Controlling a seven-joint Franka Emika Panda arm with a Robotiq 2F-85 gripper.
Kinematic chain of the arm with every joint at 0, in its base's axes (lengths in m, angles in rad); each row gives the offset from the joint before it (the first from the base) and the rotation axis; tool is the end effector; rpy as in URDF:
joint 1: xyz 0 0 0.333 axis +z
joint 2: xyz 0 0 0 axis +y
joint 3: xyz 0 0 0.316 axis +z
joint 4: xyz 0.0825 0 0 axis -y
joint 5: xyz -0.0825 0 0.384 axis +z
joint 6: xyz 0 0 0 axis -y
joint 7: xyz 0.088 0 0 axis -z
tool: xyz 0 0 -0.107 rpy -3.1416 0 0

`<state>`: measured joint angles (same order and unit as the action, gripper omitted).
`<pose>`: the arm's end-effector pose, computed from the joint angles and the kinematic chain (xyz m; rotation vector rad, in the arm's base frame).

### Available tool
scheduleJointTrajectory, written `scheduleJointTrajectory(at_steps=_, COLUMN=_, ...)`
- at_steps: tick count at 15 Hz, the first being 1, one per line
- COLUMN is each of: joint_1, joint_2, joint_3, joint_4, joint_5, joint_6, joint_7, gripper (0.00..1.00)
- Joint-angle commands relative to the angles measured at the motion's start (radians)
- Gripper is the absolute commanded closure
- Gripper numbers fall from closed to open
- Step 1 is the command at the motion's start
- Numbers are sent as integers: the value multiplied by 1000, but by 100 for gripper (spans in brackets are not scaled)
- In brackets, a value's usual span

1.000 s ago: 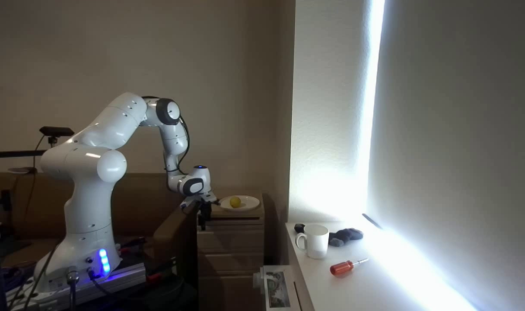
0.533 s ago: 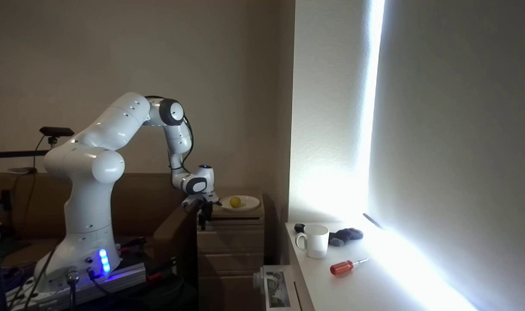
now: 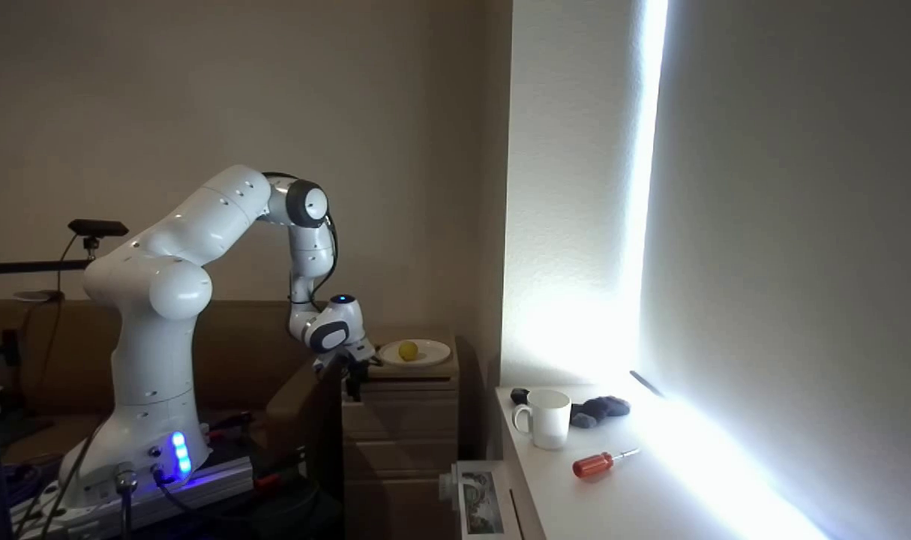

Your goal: Open the sliding tray

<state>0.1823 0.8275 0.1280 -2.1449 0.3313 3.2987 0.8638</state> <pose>0.5298 0.1390 0.0477 -2.5637 1.3114 -0.3060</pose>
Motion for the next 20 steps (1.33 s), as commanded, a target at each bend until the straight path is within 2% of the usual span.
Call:
scheduleJointTrajectory(at_steps=1, joint_1=-7, joint_2=55, joint_3=12, joint_4=18, joint_5=11, joint_6=69, joint_7=-66, gripper=0)
scheduleJointTrajectory(at_steps=3, joint_1=-2, joint_2=70, joint_3=4, joint_4=29, joint_5=12, joint_6=47, joint_7=-89, gripper=0)
scheduleJointTrajectory(at_steps=5, joint_1=-14, joint_2=59, joint_3=4, joint_4=44, joint_5=8, joint_6=-85, joint_7=-111, gripper=0)
scheduleJointTrajectory(at_steps=7, joint_1=-27, joint_2=56, joint_3=7, joint_4=68, joint_5=8, joint_6=-160, joint_7=-121, gripper=0)
scheduleJointTrajectory(at_steps=9, joint_1=21, joint_2=44, joint_3=-55, joint_4=86, joint_5=25, joint_6=-249, joint_7=-98, gripper=0)
scheduleJointTrajectory(at_steps=11, joint_1=22, joint_2=30, joint_3=-76, joint_4=97, joint_5=14, joint_6=-307, joint_7=-93, gripper=0)
scheduleJointTrajectory(at_steps=13, joint_1=58, joint_2=16, joint_3=-130, joint_4=95, joint_5=11, joint_6=-332, joint_7=-60, gripper=0)
scheduleJointTrajectory(at_steps=15, joint_1=52, joint_2=7, joint_3=-134, joint_4=88, joint_5=7, joint_6=-330, joint_7=-66, gripper=0)
scheduleJointTrajectory(at_steps=20, joint_1=84, joint_2=-7, joint_3=-200, joint_4=43, joint_5=9, joint_6=-294, joint_7=-34, gripper=0)
